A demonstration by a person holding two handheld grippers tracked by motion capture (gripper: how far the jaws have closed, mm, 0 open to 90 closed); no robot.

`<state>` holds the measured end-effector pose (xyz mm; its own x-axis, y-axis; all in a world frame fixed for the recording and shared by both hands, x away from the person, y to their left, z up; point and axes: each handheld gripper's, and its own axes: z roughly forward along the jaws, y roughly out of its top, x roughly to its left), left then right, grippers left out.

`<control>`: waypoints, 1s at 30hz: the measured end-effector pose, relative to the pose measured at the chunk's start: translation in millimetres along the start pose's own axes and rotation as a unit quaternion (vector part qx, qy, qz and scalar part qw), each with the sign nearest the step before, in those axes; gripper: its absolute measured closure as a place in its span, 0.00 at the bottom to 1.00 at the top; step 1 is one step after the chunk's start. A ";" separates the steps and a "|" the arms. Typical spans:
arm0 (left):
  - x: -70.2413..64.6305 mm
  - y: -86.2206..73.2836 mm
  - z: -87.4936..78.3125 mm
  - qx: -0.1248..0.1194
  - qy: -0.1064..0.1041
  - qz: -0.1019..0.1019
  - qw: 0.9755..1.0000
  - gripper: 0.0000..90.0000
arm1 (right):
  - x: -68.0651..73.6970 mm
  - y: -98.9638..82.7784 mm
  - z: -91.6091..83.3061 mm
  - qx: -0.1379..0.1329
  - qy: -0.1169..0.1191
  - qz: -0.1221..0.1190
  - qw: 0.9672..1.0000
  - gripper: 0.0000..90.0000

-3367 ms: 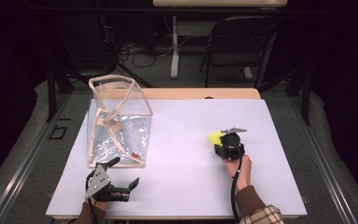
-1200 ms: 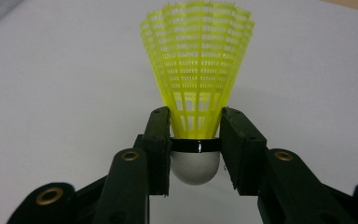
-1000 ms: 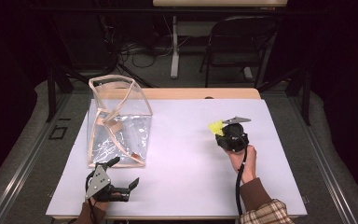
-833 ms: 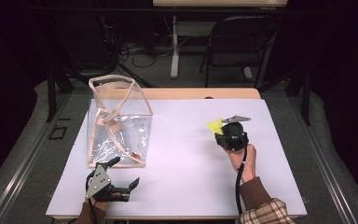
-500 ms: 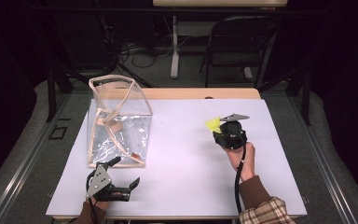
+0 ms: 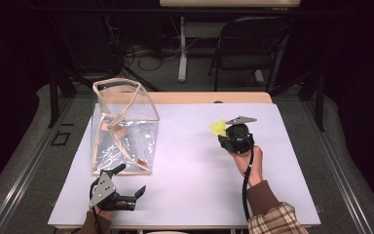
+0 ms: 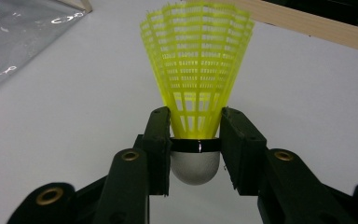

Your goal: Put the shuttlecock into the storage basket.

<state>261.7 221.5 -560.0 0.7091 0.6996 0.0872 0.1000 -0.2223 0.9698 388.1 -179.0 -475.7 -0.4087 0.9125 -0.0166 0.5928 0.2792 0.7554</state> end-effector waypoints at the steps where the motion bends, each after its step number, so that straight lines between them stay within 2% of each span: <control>1: 0.0 0.1 -0.1 0.000 0.001 0.000 1.000 0.00 | 1.4 1.6 0.5 -0.001 0.002 -0.003 1.000 0.72; 15: -0.1 0.2 0.7 0.001 -0.003 0.001 1.000 0.00 | 22.2 18.2 4.6 -0.012 0.024 -0.026 0.999 0.72; 30: -0.7 0.7 1.3 0.003 -0.004 0.003 1.000 0.00 | 27.9 24.9 6.6 -0.017 0.037 -0.044 0.998 0.72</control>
<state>262.2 220.1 -559.6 0.7146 0.6936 0.0909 0.0998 -0.2297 0.9681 396.0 -144.6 -461.7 -0.5090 0.8600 -0.0374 0.5281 0.3462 0.7754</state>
